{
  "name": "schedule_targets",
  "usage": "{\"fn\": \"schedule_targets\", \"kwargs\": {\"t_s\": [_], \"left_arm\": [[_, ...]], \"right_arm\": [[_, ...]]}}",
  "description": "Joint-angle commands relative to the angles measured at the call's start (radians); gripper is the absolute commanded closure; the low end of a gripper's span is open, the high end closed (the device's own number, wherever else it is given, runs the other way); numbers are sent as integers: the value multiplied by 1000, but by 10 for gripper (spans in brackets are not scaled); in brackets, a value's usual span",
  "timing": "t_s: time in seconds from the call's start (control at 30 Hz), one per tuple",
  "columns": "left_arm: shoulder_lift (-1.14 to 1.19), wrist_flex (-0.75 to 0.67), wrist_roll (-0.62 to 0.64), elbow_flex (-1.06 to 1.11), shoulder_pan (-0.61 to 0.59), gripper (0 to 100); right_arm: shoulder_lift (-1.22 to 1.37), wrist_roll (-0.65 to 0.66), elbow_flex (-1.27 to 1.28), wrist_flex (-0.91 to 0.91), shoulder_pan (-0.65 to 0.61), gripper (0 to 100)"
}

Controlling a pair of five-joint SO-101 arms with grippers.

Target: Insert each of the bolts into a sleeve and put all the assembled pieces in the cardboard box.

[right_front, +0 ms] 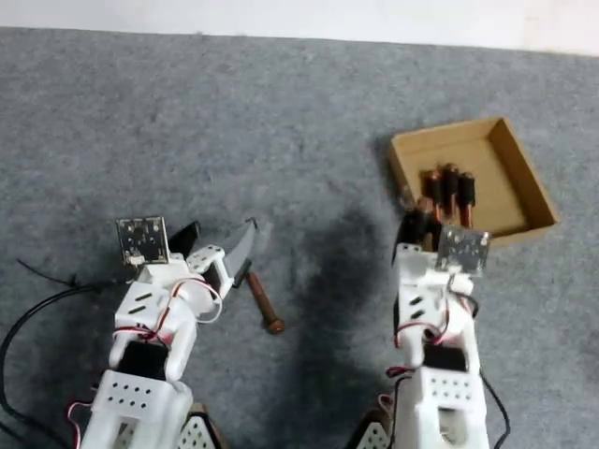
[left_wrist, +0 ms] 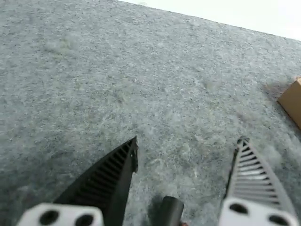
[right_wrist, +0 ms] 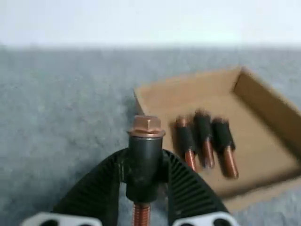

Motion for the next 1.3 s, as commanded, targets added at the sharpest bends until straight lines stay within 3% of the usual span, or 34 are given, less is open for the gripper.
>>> {"fn": "schedule_targets", "kwargs": {"t_s": [0.0,0.33,0.5,0.8,1.03,1.27], "left_arm": [[-7,-2,-8,25,-2,695],[-10,-3,-8,25,-2,695],[-13,-3,-8,25,-1,695],[-13,-3,-8,25,-1,695],[-12,-3,-8,25,-1,695],[-12,-3,-8,25,-1,695]], "right_arm": [[265,-2,-278,-8,5,994],[1001,-6,-880,-13,61,994],[1221,-123,-1029,-15,88,994],[1380,-129,-1107,-7,153,986],[1386,-129,-1107,-5,117,715],[1268,-135,-1041,2,105,710]]}}
